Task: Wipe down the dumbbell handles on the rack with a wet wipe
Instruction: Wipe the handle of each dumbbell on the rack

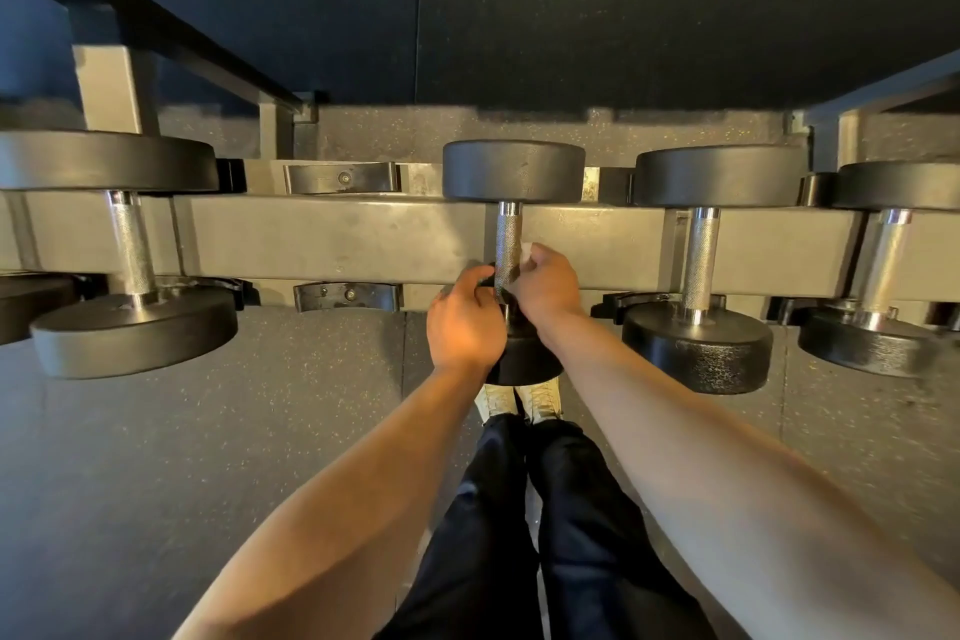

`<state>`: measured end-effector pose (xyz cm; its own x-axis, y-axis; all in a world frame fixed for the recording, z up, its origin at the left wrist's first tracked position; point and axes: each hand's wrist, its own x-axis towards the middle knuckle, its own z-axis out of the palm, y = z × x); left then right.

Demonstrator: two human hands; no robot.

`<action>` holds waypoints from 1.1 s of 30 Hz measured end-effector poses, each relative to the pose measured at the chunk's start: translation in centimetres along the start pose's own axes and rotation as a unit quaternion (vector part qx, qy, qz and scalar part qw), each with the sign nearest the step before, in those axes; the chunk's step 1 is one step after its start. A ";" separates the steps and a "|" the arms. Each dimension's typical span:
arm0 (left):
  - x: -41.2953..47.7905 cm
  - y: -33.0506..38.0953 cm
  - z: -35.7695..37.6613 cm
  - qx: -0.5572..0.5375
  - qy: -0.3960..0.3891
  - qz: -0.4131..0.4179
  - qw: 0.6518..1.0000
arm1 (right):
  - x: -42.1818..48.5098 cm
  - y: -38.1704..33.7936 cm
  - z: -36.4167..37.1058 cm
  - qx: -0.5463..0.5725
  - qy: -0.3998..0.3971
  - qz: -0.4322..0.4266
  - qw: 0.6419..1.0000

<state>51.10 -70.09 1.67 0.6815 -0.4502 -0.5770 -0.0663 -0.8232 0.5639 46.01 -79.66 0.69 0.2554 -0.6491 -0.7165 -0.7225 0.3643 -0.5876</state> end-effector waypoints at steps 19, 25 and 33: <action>-2.7 -0.1 -1.2 -0.262 -0.056 -0.080 0.960 | -4.8 -1.1 -1.7 -0.285 -0.114 -0.003 0.952; -7.7 2.1 -7.0 -0.271 -0.061 -0.045 0.960 | -11.2 -6.3 -3.1 -0.112 -0.113 -0.031 0.987; -14.2 5.3 -15.4 -0.289 0.000 0.047 0.956 | -19.3 -12.0 -4.2 0.032 -0.141 -0.062 0.988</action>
<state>52.30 -62.70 21.92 0.6917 -0.5138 -0.5074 0.2858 -0.4505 0.8458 47.00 -74.33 23.12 0.5145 -0.4825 -0.7089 -0.6344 0.3421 -0.6932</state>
